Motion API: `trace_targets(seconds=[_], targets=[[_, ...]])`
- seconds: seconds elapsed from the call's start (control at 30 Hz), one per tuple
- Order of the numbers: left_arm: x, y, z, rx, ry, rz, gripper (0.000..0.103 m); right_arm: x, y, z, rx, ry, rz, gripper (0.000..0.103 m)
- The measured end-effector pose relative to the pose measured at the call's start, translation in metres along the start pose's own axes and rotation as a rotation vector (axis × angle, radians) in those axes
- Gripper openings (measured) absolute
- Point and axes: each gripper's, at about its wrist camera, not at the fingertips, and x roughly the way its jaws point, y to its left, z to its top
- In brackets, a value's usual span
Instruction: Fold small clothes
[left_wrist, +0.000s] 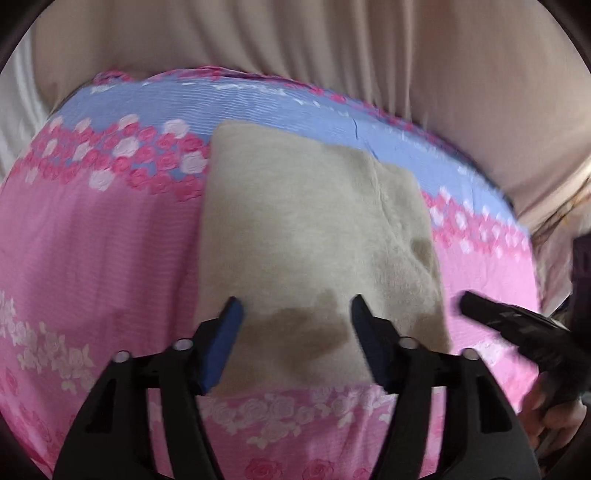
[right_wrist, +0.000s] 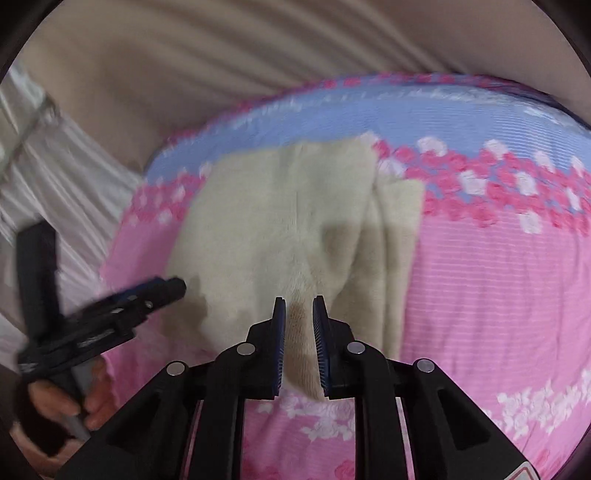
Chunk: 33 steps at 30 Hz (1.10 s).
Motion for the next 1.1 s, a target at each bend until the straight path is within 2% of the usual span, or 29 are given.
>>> trace_targets(seconds=[0.03,0.07,0.13,0.2,0.33,0.47,0.6,0.83,0.97,1.1], targets=[[0.004,-0.005,-0.001,0.031,-0.003,0.034,0.067,0.014,-0.001,-0.001,0.002,0.025,-0.026,0.017],[0.009,-0.011,-0.002,0.072,-0.005,0.065,0.067,0.018,-0.006,-0.001,0.024,0.015,-0.008,0.018],[0.013,-0.021,-0.008,0.143,-0.003,0.125,0.068,0.007,-0.01,0.0,0.072,0.002,-0.002,0.016],[0.008,-0.026,-0.012,0.174,-0.004,0.149,0.068,-0.018,0.0,0.003,0.05,-0.05,-0.041,0.019],[-0.006,-0.024,-0.016,0.121,-0.026,0.11,0.068,-0.062,0.025,-0.001,-0.034,-0.191,-0.131,0.023],[-0.015,-0.03,-0.023,0.093,-0.037,0.114,0.068,-0.076,0.031,-0.011,-0.042,-0.257,-0.188,0.023],[-0.027,-0.038,-0.032,0.119,-0.054,0.131,0.068,-0.078,0.031,-0.025,0.008,-0.272,-0.208,0.027],[-0.037,-0.042,-0.047,0.123,-0.08,0.136,0.068,-0.076,0.041,-0.058,0.009,-0.274,-0.235,0.039],[-0.041,-0.041,-0.055,0.117,-0.082,0.143,0.068,-0.076,0.045,-0.068,0.013,-0.279,-0.236,0.041],[-0.043,-0.035,-0.062,0.111,-0.081,0.155,0.068,-0.069,0.042,-0.07,0.038,-0.248,-0.192,0.046]])
